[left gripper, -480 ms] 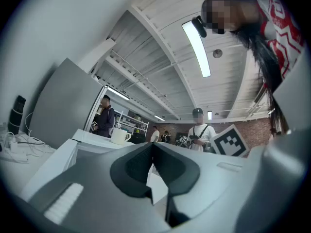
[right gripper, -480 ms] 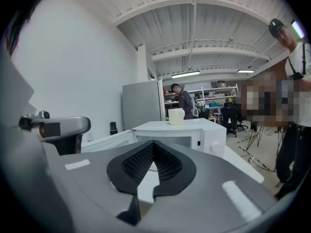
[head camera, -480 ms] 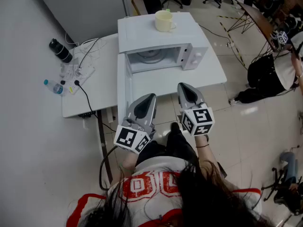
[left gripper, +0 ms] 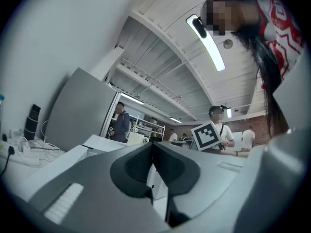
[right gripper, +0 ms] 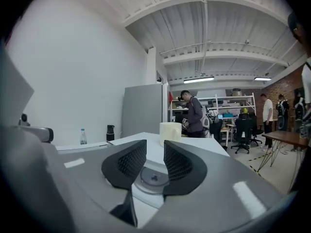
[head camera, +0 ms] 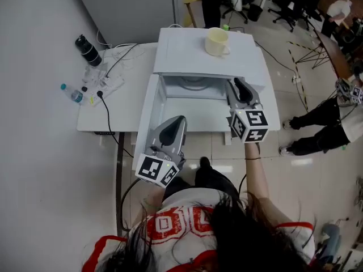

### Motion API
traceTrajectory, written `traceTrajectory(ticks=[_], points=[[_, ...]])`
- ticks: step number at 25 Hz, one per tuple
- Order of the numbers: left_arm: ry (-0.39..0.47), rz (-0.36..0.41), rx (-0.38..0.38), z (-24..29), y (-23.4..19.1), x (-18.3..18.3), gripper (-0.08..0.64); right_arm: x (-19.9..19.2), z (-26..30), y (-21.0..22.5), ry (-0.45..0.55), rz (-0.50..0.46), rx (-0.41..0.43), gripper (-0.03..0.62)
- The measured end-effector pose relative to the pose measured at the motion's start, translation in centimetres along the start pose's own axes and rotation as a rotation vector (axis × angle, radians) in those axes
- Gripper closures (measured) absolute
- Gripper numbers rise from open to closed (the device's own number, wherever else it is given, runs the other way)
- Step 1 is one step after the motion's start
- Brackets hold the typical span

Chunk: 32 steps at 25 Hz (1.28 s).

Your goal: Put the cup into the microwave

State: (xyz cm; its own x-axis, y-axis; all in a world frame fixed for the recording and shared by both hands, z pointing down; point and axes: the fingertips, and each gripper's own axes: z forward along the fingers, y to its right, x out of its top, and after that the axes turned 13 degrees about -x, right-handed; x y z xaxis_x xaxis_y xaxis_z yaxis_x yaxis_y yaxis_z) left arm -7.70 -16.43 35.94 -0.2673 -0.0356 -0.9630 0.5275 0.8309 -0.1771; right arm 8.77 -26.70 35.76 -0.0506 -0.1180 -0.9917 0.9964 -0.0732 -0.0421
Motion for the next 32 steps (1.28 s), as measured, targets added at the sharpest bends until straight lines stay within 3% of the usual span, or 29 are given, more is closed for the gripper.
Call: traceTrajectory(ticks=[10, 13, 18, 32], points=[[0.02, 0.021, 0.209, 4.4, -1.7, -1.4, 0.561, 1.0, 9.1, 1.6, -0.017, -0.031, 0.157, 0.376], [0.015, 0.026, 0.243, 5.3, -2.1, -1.8, 0.561, 1.7, 10.9, 2.2, -0.012, -0.01, 0.154, 0.317], [0.009, 0.03, 0.279, 6.6, -2.8, -1.9, 0.561, 2.7, 13.7, 0.9, -0.023, -0.038, 0.233, 0.183], [-0.011, 0.039, 0.305, 7.6, -3.4, -2.3, 0.561, 1.9, 18.6, -0.9, -0.112, -0.039, 0.285, 0.152]])
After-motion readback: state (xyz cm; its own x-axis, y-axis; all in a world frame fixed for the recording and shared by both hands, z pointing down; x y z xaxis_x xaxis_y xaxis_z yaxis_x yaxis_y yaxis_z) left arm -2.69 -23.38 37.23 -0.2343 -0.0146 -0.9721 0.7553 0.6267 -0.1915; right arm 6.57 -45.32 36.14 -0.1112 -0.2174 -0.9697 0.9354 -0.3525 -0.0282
